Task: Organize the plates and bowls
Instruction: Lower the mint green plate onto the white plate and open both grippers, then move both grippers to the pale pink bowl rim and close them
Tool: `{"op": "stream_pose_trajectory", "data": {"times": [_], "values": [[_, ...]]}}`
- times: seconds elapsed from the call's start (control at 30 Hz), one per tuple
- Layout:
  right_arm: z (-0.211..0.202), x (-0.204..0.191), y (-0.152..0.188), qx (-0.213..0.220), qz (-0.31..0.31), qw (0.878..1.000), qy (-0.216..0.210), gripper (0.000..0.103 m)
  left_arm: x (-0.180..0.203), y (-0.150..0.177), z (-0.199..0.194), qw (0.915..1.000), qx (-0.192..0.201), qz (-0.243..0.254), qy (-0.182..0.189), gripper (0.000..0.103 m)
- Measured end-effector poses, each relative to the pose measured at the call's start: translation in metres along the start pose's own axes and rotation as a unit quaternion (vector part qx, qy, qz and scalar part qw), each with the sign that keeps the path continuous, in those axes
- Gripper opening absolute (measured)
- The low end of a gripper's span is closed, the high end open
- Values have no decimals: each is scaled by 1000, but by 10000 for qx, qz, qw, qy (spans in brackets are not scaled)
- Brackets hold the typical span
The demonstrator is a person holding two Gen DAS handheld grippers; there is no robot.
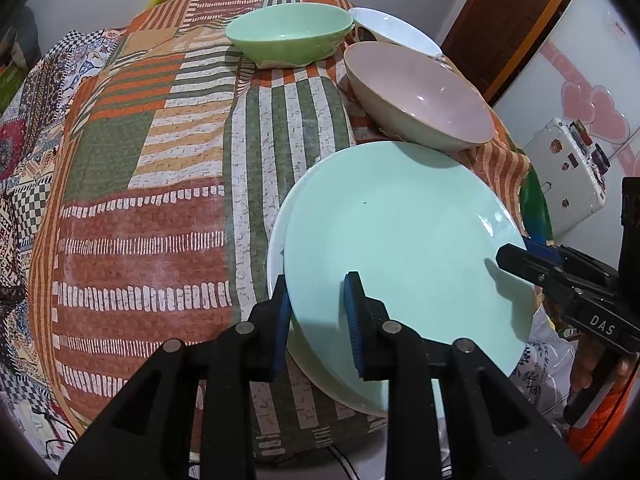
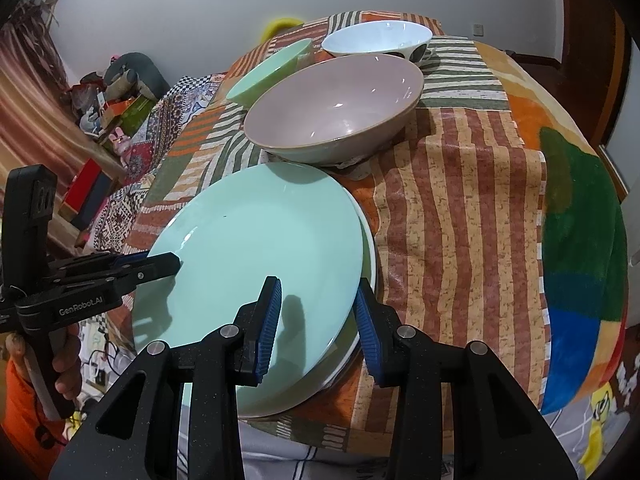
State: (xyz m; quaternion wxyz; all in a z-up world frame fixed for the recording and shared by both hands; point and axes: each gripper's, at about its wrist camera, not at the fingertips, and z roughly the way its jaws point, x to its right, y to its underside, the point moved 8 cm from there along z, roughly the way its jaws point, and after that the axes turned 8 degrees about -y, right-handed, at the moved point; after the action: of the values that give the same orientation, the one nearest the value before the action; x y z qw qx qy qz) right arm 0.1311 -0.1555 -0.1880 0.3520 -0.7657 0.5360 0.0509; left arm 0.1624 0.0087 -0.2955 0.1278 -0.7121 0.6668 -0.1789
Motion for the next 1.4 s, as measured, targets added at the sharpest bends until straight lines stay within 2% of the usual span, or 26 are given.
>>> {"op": "stream_pose_trajectory", "data": {"times": [0.13,0.2,0.37,0.6,0.9,1.07,1.27,1.3,1.4], "values": [[-2,0,0,-26,-104,9999,100,35,4,2,1,9993,42,260,-269,25],[-3,2,0,-42,-265,9988,417,37,8,4,2,9977,117,476,-460,25],[-4,4,2,-56,-307,9990,313,37,12,6,3,9946,192,707,-732,25],[-5,3,2,-26,-254,9992,320,37,5,3,3,9985,79,370,-403,25],[-1,2,1,-75,-392,9985,362,38,3,2,-3,9995,6,185,-257,25],[-7,9,-5,-9,-337,9984,453,38,8,-14,-29,9990,385,183,-127,25],[-30,7,-26,366,-412,9974,470,40,22,-45,-55,9960,856,270,-44,27],[-34,7,-30,453,-418,9970,472,44,24,-50,-58,9953,926,272,-31,30],[-45,7,-43,728,-408,9954,480,47,28,-70,-65,9930,1164,206,1,44]]}}
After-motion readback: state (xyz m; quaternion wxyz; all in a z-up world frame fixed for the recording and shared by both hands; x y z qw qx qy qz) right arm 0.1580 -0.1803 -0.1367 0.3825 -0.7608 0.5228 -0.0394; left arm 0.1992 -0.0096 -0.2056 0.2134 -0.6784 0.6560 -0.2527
